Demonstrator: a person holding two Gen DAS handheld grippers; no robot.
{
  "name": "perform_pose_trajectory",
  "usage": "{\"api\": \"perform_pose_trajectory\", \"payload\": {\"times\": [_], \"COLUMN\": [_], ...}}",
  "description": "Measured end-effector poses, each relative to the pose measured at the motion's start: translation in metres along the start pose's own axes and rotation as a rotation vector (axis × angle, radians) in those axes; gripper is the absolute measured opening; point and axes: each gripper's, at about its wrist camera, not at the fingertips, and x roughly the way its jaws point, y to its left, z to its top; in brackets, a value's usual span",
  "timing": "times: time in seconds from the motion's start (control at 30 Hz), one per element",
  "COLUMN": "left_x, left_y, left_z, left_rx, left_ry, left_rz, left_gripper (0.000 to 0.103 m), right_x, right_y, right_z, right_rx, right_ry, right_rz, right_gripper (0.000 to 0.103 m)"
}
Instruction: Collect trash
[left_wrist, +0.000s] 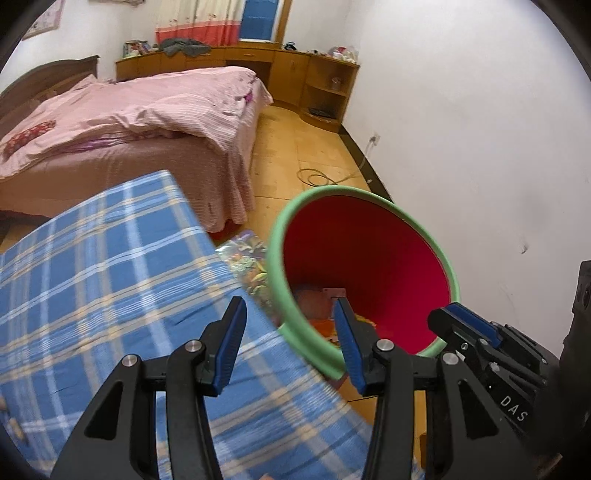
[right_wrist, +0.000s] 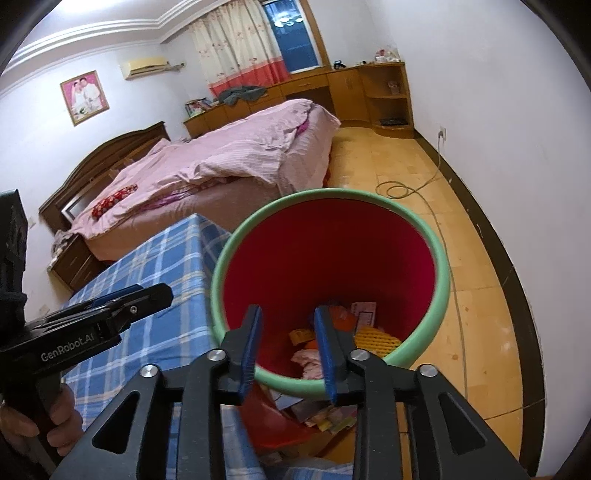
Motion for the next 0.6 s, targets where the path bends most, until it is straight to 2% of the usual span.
{"api": "perform_pose_trajectory", "payload": {"times": [0.07, 0.27, 0.37, 0.6], "left_x": [-0.011, -0.044, -0.058, -0.095], "left_y": [0.007, 0.030, 0.039, 0.058], "left_z": [-0.005, -0.021, -0.029, -0.051], "left_rx": [-0.010, -0.051, -0.065, -0.108], "left_ry": [-0.010, -0.037, -0.048, -0.090], "left_rz": [0.018, 0.087, 0.112, 0.164], "left_gripper": [0.049, 0.049, 0.049, 0.049], "right_x": [-0.005, -0.018, -0.026, -0.042], "right_y": [0.008, 0.032, 0.046, 0.078], "right_z": [-0.002, -0.008, -0.012, -0.024], "right_rx": [-0.003, -0.033, -0.049, -0.093], "right_ry": [-0.006, -0.018, -0.028, -0.046], "right_rz": [0.009, 0.038, 0.056, 0.095], "right_gripper": [0.048, 0.050, 0.056, 0.056]}}
